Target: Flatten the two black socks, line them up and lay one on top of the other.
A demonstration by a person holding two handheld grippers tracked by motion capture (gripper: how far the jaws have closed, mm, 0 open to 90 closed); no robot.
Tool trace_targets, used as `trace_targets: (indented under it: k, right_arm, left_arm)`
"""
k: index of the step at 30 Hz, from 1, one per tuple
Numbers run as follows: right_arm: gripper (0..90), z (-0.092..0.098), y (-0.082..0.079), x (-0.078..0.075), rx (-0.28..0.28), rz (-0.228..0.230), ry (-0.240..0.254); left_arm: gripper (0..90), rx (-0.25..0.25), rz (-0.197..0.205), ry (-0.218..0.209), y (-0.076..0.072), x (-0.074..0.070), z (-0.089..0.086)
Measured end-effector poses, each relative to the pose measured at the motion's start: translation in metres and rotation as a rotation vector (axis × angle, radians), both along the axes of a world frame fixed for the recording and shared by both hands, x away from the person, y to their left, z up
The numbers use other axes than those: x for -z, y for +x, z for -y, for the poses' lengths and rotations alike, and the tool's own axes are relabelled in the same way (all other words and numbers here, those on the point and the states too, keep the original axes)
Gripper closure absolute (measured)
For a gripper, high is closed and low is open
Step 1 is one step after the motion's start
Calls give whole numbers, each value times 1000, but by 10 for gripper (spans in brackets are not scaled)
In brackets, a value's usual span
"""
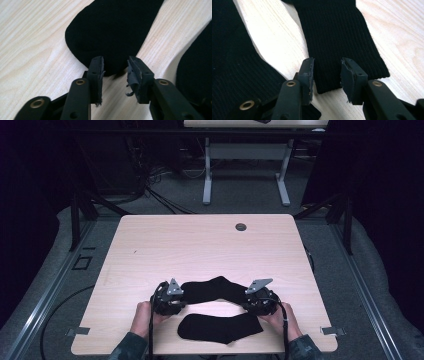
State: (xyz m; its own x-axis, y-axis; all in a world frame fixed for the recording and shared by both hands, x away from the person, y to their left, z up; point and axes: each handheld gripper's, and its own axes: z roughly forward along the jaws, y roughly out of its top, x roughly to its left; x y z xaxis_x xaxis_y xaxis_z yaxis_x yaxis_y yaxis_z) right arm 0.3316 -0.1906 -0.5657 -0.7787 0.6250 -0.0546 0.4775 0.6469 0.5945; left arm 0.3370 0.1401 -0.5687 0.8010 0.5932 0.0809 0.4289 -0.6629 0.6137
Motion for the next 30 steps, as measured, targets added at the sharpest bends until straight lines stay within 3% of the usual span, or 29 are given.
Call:
trace_targets:
  k: [3,11,20,25,30]
  right_arm:
    - [681,1,-1,0,-1,9,-17]
    - [782,6,-2,3,28,31,20]
    - [818,11,-3,5,34,55,68]
    - [819,14,-3,-1,43,74,82]
    - [821,19,-8,-18,47,110,106]
  left_arm:
    - [717,4,-8,-10,0,0,0]
    - [861,26,-4,-23,-1,2,2]
    - [894,4,-16,-49,1,3,0]
    - [896,-17,16,-89,-2,-3,-4]
    - [896,-21,44,-128,-4,-16,-7]
